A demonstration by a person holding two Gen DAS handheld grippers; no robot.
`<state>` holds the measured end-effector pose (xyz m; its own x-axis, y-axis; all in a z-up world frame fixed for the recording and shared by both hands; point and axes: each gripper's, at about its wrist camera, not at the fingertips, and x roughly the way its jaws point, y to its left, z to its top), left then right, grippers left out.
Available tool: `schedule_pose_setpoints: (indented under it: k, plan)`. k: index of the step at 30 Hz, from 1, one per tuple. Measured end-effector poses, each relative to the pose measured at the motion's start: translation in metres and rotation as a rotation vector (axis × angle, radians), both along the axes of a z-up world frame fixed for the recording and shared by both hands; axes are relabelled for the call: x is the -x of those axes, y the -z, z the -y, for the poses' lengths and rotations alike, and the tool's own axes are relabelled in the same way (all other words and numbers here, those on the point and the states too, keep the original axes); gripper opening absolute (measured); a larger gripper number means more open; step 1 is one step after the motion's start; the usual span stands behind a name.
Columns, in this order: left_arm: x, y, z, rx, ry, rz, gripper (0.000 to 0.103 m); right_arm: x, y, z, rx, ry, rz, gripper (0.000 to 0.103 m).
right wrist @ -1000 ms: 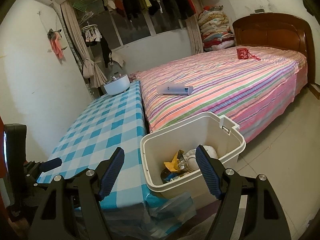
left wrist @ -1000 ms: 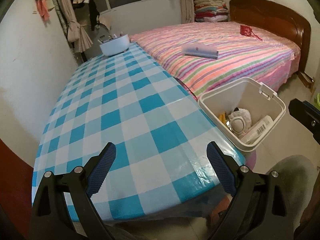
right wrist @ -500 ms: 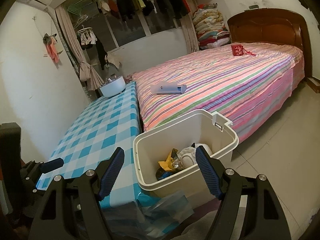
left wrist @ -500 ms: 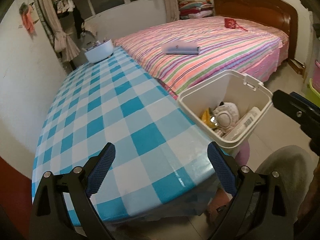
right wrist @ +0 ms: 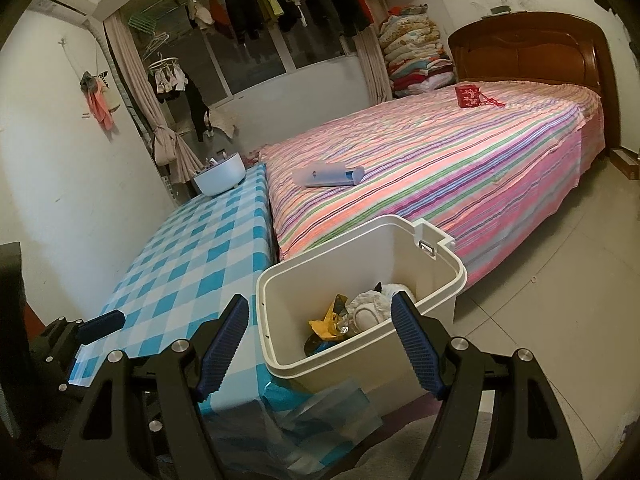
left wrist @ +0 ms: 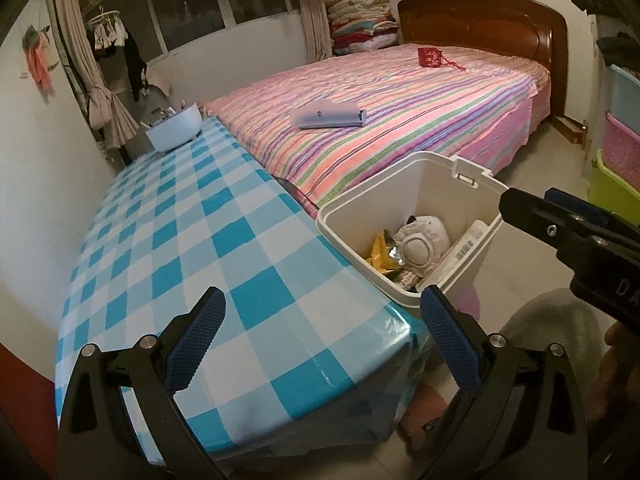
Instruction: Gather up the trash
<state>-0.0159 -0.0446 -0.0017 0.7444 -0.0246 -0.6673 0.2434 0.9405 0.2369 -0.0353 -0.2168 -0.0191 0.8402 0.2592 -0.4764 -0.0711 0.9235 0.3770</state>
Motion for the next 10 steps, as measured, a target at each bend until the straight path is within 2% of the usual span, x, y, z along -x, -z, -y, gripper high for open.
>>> schedule_pose_setpoints:
  k: [4, 10]
  plan:
    - [-0.0019, 0.0016, -0.0039, -0.032, -0.026, -0.002, 0.096, 0.0002, 0.0004, 0.0014, 0.000, 0.000, 0.000, 0.072]
    - [-0.0029, 0.0048, -0.0080, -0.026, -0.033, -0.014, 0.096, -0.0004, 0.0007, 0.0010, 0.002, -0.001, -0.002, 0.072]
